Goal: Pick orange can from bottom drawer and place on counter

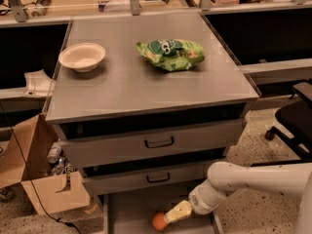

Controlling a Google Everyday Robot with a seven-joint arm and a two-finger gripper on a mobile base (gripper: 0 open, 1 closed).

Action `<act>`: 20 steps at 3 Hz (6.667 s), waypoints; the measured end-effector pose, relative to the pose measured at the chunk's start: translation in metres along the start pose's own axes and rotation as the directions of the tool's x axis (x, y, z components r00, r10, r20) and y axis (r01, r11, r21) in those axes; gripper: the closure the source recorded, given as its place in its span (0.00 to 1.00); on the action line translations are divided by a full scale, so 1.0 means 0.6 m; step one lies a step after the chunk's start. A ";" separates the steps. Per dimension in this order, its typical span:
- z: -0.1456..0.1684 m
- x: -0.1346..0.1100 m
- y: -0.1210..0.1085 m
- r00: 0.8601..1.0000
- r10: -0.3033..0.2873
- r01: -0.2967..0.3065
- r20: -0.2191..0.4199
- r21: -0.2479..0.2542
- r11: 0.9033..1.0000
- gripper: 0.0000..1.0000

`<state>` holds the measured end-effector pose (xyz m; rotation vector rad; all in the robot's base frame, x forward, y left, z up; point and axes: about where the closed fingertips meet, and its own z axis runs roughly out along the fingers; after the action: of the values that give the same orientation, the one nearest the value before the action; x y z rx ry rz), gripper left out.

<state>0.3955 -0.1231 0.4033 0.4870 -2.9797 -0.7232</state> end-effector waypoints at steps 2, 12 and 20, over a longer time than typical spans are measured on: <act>0.037 -0.006 -0.015 0.999 0.037 -0.037 0.018 0.000 0.999 0.00; 0.382 -0.077 -0.047 0.975 0.219 -0.221 0.027 0.058 0.974 0.00; 0.475 -0.136 -0.108 0.970 0.243 -0.244 0.027 0.082 0.966 0.18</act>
Offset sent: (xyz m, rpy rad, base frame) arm 0.0109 0.0061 -0.0584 0.0002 -0.0037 -0.1092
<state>0.4611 -0.0268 0.1229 0.1126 -3.0192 -0.5828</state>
